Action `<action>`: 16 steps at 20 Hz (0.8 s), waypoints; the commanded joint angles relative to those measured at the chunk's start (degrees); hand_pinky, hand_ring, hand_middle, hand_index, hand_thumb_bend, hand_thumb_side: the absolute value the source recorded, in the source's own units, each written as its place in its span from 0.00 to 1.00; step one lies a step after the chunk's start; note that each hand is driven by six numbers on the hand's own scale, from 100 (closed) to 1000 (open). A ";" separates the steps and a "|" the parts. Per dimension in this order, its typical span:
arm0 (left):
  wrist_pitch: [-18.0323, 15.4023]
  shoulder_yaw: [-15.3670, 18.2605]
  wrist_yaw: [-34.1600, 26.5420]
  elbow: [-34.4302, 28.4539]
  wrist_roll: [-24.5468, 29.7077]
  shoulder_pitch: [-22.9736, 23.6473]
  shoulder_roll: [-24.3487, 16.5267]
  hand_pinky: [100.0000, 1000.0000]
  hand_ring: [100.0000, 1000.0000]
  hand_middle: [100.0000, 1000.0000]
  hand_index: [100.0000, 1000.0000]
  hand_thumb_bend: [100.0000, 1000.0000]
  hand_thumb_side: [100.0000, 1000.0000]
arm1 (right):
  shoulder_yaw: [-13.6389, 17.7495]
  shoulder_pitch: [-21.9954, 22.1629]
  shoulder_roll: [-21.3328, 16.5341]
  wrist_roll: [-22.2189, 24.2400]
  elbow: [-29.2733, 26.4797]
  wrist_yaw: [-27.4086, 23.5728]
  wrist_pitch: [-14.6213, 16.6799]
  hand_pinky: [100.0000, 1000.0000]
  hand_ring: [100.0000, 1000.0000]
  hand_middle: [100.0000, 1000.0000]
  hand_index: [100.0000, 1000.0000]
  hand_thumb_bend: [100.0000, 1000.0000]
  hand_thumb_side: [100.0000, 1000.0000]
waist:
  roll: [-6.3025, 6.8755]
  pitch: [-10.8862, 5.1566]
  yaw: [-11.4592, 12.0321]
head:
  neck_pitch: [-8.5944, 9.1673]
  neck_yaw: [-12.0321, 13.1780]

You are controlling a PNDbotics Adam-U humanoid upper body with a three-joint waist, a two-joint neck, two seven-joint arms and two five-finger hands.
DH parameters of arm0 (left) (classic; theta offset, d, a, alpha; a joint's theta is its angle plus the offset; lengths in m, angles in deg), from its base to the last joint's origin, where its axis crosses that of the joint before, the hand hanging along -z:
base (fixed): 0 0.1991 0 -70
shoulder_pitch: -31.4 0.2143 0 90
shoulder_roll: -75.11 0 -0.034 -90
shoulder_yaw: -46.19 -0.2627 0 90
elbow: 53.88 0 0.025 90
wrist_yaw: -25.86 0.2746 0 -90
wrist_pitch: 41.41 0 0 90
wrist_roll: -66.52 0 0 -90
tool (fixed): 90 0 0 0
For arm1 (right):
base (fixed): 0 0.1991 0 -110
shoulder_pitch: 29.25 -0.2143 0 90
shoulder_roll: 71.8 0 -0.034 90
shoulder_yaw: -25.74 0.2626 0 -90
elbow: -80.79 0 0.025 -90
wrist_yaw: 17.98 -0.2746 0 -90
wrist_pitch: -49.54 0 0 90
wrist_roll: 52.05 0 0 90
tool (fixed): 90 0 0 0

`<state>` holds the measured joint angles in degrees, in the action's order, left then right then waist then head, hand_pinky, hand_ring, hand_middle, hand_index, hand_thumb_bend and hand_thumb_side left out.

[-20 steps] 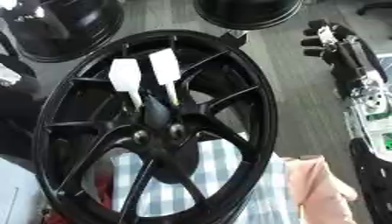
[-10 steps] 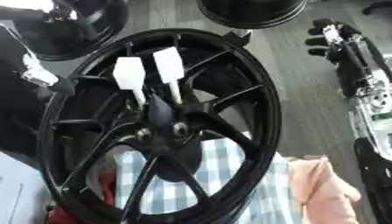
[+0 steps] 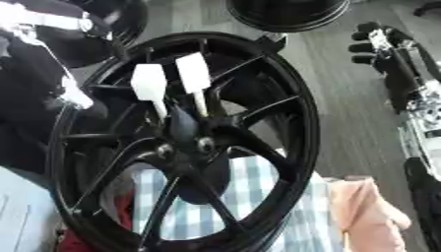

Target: Pull the pin out of the wheel hub.

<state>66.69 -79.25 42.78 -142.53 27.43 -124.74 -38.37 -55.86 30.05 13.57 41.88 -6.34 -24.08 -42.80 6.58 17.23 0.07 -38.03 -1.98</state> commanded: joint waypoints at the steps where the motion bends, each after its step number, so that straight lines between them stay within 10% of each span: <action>1: 1.75 -0.31 1.69 1.13 1.05 -1.46 0.44 0.88 0.81 0.73 0.79 0.61 0.24 | -0.03 -0.86 -1.57 0.24 -0.78 0.36 0.10 0.73 0.72 0.68 0.76 0.00 0.68 | -0.17 -1.84 -0.08 | -0.18 0.50; 16: 2.08 0.38 5.43 5.14 1.03 -2.68 4.85 0.87 0.80 0.72 0.78 0.53 0.22 | -0.68 -1.20 -1.15 0.91 -0.77 0.69 -0.03 0.73 0.72 0.68 0.76 0.00 0.68 | -0.26 -1.77 -0.62 | -0.53 1.41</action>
<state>67.31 -80.00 47.61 -137.31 27.31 -126.04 -32.79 -56.58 29.88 13.58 42.57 -6.34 -23.70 -42.93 6.68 17.04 -0.54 -38.67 -0.77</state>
